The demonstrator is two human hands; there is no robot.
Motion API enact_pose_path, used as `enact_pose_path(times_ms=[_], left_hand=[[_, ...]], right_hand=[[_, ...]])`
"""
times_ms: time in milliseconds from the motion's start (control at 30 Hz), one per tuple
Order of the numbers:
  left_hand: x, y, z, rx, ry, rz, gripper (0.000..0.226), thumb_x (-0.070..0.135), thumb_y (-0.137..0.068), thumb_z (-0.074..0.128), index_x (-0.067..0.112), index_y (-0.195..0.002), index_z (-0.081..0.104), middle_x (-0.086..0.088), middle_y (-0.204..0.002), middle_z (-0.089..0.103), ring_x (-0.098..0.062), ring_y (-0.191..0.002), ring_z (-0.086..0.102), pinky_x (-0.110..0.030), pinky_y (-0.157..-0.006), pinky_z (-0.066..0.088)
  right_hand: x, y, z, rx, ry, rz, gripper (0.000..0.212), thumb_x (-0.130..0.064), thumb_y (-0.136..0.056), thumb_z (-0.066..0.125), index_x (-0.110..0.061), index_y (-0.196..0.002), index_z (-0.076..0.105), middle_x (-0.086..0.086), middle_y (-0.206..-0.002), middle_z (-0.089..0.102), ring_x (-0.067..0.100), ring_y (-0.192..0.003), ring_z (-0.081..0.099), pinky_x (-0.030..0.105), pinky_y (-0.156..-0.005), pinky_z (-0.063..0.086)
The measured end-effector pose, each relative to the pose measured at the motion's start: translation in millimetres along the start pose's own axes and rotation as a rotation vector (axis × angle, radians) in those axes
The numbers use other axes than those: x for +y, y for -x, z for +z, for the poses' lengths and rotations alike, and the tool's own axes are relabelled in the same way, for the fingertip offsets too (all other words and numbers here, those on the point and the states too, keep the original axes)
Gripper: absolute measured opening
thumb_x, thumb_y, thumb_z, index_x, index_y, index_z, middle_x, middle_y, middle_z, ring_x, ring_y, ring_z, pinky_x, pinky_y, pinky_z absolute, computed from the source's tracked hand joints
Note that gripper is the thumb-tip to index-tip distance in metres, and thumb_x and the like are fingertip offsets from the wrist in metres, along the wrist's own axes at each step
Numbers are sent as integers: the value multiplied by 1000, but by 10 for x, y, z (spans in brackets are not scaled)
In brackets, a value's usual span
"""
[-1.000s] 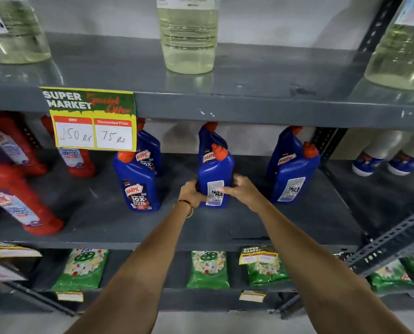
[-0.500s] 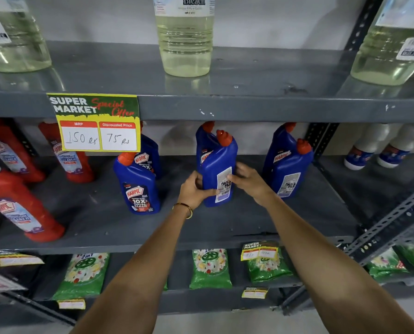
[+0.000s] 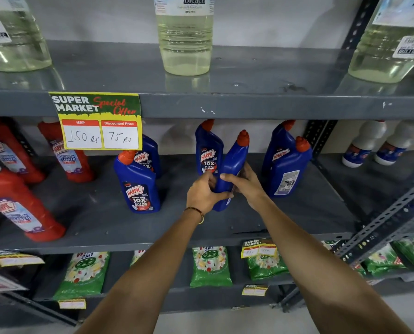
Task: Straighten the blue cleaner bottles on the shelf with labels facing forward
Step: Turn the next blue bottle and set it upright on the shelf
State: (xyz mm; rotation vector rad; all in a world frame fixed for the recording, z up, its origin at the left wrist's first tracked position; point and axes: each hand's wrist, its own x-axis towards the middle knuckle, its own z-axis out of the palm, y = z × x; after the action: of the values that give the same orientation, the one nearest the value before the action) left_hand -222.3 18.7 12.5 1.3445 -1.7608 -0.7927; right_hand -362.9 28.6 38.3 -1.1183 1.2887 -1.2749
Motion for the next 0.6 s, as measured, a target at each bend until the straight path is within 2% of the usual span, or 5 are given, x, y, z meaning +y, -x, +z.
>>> enact_pose_path(times_ms=[67, 167, 333, 433, 600], left_hand=[[-42, -53, -84, -129, 260, -77, 39, 33, -57, 84, 22, -79, 54, 4, -78, 63, -18, -76, 62, -21, -65, 50], [-96, -95, -185, -318, 576, -262, 18, 23, -79, 70, 21, -92, 59, -1, -97, 64, -22, -101, 60, -27, -84, 51], [-187, -60, -219, -517, 916, -568, 46, 43, -90, 47, 12, -124, 51, -9, -120, 62, -23, -115, 57, -37, -91, 50], [-188, -100, -255, -515, 1031, -558, 36, 33, -92, 48, 11, -120, 55, -8, -117, 63, -20, -109, 59, -37, -91, 52], [-252, -103, -256, -441, 911, -518, 10, 19, -90, 55, 15, -93, 63, -6, -93, 63, -12, -75, 67, -28, -67, 61]], right_hand=[[-6, -2, -31, -25, -4, -9, 69, -12, -69, 77, -24, -129, 45, 3, -122, 62, 22, -112, 60, 46, -98, 49], [-18, -11, -56, -99, -38, -24, 65, -12, -71, 76, -21, -128, 47, 4, -122, 63, 23, -113, 61, 42, -93, 52], [-98, -70, 1, -185, -101, -36, 54, -12, -71, 74, -26, -120, 53, -7, -109, 68, 15, -101, 67, 30, -78, 57], [-145, -97, 1, -234, -96, -16, 49, -12, -70, 72, -28, -114, 57, -6, -107, 69, 13, -97, 68, 26, -75, 56], [-92, -138, -17, -247, -63, 13, 41, -15, -72, 71, -25, -111, 61, -1, -109, 68, 19, -105, 63, 34, -86, 53]])
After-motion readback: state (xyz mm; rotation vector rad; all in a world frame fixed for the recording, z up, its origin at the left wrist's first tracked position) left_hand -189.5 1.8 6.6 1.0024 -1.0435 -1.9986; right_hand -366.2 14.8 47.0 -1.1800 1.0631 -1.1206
